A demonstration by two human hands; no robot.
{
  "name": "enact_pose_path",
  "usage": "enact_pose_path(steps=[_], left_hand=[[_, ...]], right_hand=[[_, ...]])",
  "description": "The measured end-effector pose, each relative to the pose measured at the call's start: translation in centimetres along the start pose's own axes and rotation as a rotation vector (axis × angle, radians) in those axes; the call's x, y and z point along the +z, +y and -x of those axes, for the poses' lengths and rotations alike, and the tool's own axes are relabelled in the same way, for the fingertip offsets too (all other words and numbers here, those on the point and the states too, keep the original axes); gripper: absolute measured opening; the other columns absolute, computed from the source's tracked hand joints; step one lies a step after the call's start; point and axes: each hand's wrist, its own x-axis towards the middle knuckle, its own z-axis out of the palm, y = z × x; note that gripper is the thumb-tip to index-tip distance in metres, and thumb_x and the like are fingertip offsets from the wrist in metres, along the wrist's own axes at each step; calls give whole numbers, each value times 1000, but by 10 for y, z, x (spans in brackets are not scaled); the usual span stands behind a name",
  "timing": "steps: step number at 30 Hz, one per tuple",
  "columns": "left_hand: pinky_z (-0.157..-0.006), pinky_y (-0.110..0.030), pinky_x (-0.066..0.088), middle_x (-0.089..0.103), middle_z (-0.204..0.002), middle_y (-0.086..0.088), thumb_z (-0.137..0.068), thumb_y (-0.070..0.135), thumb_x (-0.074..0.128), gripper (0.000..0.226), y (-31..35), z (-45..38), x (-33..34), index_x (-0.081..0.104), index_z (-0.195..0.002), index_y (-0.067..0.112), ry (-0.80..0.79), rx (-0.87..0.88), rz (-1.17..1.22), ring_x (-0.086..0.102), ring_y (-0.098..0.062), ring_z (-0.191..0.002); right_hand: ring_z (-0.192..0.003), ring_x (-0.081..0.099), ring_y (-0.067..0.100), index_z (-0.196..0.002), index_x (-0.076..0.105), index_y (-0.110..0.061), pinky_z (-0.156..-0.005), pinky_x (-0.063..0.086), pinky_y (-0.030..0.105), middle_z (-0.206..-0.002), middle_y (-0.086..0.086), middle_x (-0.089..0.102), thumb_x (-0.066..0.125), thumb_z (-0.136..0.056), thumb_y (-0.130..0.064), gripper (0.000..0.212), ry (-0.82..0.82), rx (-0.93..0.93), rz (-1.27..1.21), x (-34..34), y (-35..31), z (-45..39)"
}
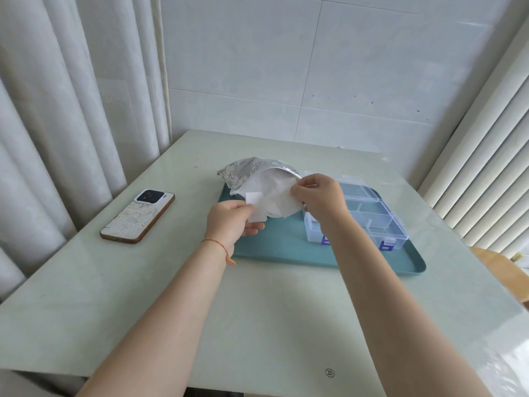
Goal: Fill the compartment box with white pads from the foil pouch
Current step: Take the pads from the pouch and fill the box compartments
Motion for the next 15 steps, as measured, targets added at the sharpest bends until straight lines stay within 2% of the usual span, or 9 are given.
enact_pose_path(steps=[3,7,11,15], left_hand=[[-55,-25,57,71,-87,-20,-93,2,55,15,2,6,7,69,-97,3,-165,-18,48,72,-23,-63],[-64,-27,58,72,-101,-23,-94,0,53,22,2,14,16,69,-109,-2,-334,-37,147,72,-29,-81],[-67,-26,57,72,-107,-20,-95,-3,46,29,2,14,16,67,-114,-3,-377,-47,208,71,-28,-88],[-68,-28,59,73,-103,-20,-98,5,44,27,4,13,16,68,-109,0,-365,-113,295,72,-28,-88]], right_hand=[[-62,61,15,-79,62,-13,-63,48,27,-68,-1,65,68,-84,-7,10,-90,33,-177,-11,4,6],[-60,62,13,-83,62,-9,-57,49,22,-69,1,67,70,-84,-3,10,-140,43,-237,-11,10,12],[-56,58,14,-84,62,-8,-55,51,20,-71,2,65,68,-84,0,10,-98,23,-227,-5,15,15],[-56,57,14,-80,62,-10,-57,53,22,-70,0,65,66,-83,-1,10,-45,-12,-188,0,18,17]])
